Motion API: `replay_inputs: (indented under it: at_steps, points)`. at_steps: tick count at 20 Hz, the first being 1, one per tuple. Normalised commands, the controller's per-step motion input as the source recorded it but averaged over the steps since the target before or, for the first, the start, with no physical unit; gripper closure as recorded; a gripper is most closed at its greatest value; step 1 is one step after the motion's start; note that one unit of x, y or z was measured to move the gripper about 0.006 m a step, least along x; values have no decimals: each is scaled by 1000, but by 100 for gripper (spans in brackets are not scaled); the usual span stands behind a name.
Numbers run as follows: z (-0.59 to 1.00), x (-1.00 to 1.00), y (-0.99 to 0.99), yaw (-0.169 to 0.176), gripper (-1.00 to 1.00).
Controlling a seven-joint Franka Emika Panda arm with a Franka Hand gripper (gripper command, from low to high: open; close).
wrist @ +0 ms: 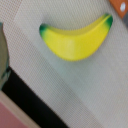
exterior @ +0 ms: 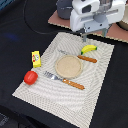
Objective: Interact with the objects in diverse but meaningful ways.
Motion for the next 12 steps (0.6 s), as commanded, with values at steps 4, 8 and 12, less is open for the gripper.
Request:
replay_inputs:
  at_steps: [4, 8, 12]
  points:
    - [-23, 255, -305, 170, -100]
    - [18, 182, -77, 143, -100]
    - [69, 90, 69, 121, -100]
